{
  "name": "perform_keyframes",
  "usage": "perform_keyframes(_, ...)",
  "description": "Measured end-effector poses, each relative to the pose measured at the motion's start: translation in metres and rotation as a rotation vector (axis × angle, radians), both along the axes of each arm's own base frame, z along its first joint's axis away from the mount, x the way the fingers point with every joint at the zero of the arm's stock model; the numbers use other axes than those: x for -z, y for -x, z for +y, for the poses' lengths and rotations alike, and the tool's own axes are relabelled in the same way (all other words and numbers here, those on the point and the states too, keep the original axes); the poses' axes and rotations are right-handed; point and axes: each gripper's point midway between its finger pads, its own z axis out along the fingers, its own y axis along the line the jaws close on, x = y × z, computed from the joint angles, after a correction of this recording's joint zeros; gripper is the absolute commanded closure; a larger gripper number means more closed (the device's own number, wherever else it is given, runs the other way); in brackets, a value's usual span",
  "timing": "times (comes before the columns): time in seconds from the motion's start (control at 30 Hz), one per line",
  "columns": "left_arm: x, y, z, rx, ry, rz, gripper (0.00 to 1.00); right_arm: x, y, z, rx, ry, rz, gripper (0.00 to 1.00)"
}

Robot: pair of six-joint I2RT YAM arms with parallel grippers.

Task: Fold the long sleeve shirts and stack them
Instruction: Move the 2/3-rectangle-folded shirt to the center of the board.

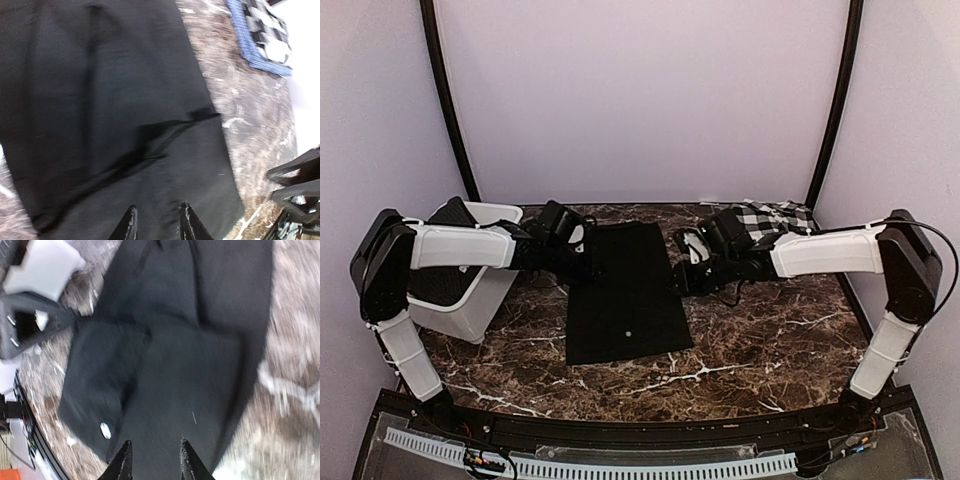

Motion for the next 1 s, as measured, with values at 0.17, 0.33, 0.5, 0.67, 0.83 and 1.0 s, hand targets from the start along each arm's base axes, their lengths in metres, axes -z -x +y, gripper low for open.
perform_keyframes(0.17, 0.024, -0.002, 0.035, -0.064, -0.047, 0.063, 0.80, -0.006, -0.038, 0.030, -0.012, -0.023, -0.047, 0.73)
perform_keyframes(0.33, 0.032, -0.006, 0.051, -0.083, -0.069, 0.081, 0.82, 0.017, -0.067, 0.041, -0.009, -0.014, -0.027, 0.74)
perform_keyframes(0.5, 0.050, -0.013, 0.056, -0.073, -0.111, 0.101, 0.83, 0.044, -0.083, 0.040, 0.007, 0.000, 0.010, 0.74)
perform_keyframes(0.67, 0.073, -0.022, 0.058, -0.062, -0.179, 0.116, 0.84, 0.060, -0.091, 0.030, 0.033, 0.009, 0.041, 0.74)
perform_keyframes(0.83, 0.077, -0.034, 0.051, -0.044, -0.184, 0.100, 0.84, 0.069, -0.095, 0.019, 0.068, -0.012, 0.054, 0.75)
perform_keyframes(1.0, 0.076, -0.044, 0.035, -0.021, -0.179, 0.076, 0.84, 0.069, -0.090, 0.005, 0.100, -0.024, 0.051, 0.75)
